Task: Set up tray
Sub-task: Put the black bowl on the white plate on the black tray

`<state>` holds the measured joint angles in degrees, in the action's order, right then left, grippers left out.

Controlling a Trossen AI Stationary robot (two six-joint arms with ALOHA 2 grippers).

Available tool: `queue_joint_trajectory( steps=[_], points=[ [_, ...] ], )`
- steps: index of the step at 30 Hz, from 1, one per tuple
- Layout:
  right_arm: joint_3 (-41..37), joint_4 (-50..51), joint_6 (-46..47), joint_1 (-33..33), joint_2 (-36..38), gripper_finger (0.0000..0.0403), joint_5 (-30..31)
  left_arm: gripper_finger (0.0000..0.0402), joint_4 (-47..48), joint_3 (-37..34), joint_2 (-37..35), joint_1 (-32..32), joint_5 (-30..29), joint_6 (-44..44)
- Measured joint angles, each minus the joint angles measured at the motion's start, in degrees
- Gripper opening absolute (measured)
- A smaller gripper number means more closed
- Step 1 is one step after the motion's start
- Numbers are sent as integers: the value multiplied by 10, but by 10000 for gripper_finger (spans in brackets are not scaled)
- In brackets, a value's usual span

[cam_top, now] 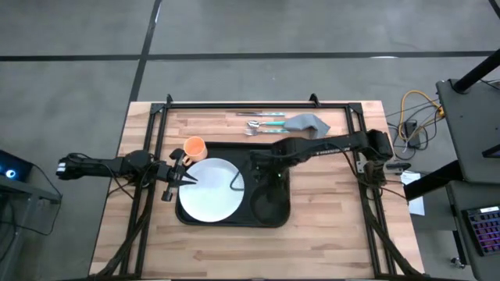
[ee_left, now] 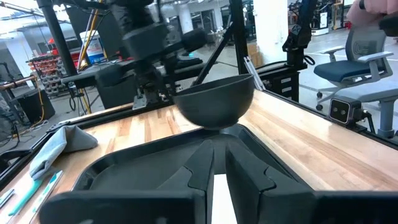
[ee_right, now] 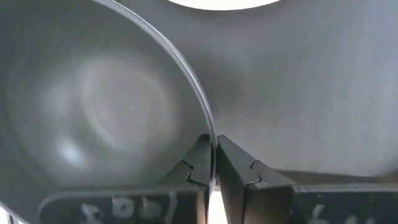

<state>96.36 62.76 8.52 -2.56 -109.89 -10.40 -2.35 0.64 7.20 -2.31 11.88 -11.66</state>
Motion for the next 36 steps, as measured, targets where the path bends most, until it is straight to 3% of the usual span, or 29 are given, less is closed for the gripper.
queue_joint_trajectory(
  steps=[17,36],
  points=[
    [0,4,155,44,0,8,-27,22,0,0,0,0,0,0],
    [0,3,434,44,0,8,12,22,0,0,0,0,0,0]
  ],
)
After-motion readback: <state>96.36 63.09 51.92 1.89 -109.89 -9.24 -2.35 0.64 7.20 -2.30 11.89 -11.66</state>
